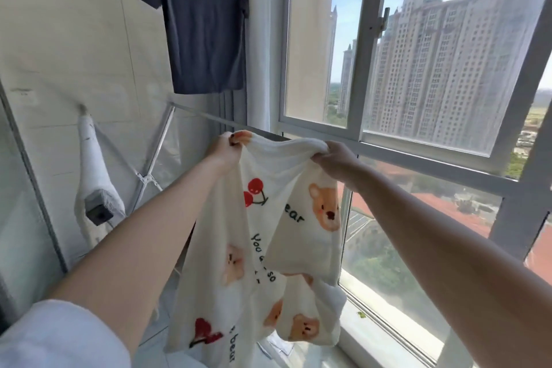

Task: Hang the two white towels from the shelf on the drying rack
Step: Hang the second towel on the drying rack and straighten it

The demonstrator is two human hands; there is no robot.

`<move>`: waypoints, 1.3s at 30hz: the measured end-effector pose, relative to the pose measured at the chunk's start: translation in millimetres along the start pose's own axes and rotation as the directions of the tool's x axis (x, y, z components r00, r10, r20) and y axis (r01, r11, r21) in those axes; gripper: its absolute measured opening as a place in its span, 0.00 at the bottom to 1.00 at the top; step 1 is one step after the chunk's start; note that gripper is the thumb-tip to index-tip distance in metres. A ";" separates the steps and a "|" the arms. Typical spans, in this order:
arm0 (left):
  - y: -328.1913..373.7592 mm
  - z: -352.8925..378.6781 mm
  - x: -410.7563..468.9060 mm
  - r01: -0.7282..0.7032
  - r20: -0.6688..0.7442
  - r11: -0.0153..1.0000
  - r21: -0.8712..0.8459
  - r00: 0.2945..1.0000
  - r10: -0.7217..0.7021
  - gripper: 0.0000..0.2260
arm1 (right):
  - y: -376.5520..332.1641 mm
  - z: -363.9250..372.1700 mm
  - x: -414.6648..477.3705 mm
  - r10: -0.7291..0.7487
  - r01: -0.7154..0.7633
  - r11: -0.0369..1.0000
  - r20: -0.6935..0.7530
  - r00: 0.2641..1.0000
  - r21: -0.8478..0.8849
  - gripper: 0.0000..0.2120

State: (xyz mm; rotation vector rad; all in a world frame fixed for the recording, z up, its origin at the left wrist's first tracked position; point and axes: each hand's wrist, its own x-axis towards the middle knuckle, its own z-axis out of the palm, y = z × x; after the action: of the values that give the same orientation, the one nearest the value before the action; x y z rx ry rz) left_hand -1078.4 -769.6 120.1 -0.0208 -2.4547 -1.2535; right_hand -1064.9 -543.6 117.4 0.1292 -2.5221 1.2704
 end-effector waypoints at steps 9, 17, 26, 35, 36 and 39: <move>-15.0 17.9 111.9 -0.040 -0.101 0.999 0.018 0.994 0.042 0.15 | -23.1 46.0 110.4 -0.044 0.042 0.998 -0.056 0.997 -0.046 0.15; -29.0 39.9 204.5 -0.090 -0.086 0.986 0.143 0.991 0.103 0.26 | -28.4 76.1 202.6 -0.164 0.164 0.986 -0.044 0.986 0.000 0.16; -26.1 75.7 329.8 -0.079 -0.077 0.964 0.255 0.992 0.102 0.29 | -15.0 85.6 340.6 -0.334 0.337 0.921 0.051 0.941 -0.195 0.23; 32.3 126.9 435.1 -0.256 -0.016 0.935 0.246 0.963 0.268 0.27 | 31.0 59.4 451.7 -0.235 0.129 0.917 -0.251 0.939 -0.378 0.41; 35.4 135.4 439.8 -0.287 0.021 0.937 0.199 0.957 0.289 0.26 | 36.5 58.9 457.6 -0.235 0.105 0.902 -0.274 0.933 -0.418 0.42; 21.1 162.6 443.8 -0.277 0.318 0.961 0.004 0.911 0.262 0.29 | 44.2 61.4 465.5 -0.009 -0.030 0.813 -0.063 0.998 -0.582 0.46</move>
State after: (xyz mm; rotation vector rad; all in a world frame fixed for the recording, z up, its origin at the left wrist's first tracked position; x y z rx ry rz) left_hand -1539.1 -699.6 202.1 -0.5701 -2.6298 -1.1380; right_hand -1529.8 -538.2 196.5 -0.0667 -2.7277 0.4363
